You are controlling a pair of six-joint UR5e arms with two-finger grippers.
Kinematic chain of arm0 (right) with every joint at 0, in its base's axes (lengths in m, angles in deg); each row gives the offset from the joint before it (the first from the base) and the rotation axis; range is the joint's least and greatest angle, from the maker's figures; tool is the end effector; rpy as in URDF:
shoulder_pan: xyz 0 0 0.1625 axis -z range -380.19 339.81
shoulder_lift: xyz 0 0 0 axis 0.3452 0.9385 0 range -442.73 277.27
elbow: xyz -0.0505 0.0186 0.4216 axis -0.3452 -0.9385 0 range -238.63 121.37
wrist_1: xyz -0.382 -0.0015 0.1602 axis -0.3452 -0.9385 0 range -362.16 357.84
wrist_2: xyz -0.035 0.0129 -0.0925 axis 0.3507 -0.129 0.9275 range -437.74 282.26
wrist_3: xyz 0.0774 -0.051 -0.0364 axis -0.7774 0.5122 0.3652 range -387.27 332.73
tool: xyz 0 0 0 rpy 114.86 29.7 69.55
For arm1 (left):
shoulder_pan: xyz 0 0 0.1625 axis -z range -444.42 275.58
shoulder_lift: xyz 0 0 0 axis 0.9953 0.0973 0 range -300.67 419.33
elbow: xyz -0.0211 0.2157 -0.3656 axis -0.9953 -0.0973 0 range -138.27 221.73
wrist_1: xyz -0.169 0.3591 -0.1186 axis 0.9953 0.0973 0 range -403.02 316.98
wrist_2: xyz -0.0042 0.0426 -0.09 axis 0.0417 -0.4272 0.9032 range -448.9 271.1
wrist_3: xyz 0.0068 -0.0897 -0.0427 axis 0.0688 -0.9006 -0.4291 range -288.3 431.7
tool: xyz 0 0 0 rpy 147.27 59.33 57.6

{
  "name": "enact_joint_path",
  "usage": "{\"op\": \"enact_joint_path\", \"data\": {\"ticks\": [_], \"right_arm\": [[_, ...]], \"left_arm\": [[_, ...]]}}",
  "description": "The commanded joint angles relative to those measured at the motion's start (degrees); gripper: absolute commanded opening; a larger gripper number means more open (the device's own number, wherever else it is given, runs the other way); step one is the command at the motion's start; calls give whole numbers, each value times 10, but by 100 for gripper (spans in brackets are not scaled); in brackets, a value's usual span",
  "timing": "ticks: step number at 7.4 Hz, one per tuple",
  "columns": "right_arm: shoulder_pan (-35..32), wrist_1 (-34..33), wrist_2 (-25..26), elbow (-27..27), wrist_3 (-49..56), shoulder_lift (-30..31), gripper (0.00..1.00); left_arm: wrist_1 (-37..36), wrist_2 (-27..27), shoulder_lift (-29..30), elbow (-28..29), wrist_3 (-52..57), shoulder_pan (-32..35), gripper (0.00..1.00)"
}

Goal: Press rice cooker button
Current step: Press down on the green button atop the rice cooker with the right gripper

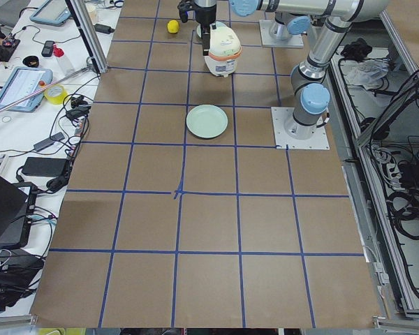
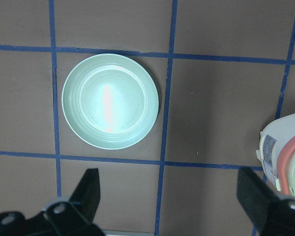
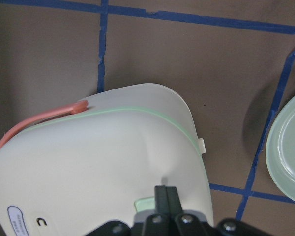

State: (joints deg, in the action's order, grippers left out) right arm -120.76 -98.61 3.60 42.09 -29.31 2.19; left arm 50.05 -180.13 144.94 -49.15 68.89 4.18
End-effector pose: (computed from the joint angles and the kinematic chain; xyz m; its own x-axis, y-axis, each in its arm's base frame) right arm 0.2369 -0.4619 0.3658 -0.9822 -0.1225 -0.1427 -0.1460 0.9750 0.1676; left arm -0.1198 -0.4623 0.5115 -0.9971 -0.0738 -0.0210 -0.0736 0.9973 -0.0087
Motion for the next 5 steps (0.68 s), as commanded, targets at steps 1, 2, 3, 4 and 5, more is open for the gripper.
{"op": "enact_joint_path", "data": {"ticks": [1, 2, 3, 4, 5], "right_arm": [[1, 28, 1, -15, -1, 3, 9], [0, 48, 0, -15, -1, 5, 7], [0, 53, 0, -11, -1, 5, 5], [0, 54, 0, -5, -3, 5, 4], [0, 53, -1, -4, -3, 4, 4]], "left_arm": [[0, 0, 0, 0, 0, 0, 100], [0, 0, 0, 0, 0, 0, 100], [0, 0, 0, 0, 0, 0, 100], [0, 0, 0, 0, 0, 0, 100], [0, 0, 0, 0, 0, 0, 100]]}}
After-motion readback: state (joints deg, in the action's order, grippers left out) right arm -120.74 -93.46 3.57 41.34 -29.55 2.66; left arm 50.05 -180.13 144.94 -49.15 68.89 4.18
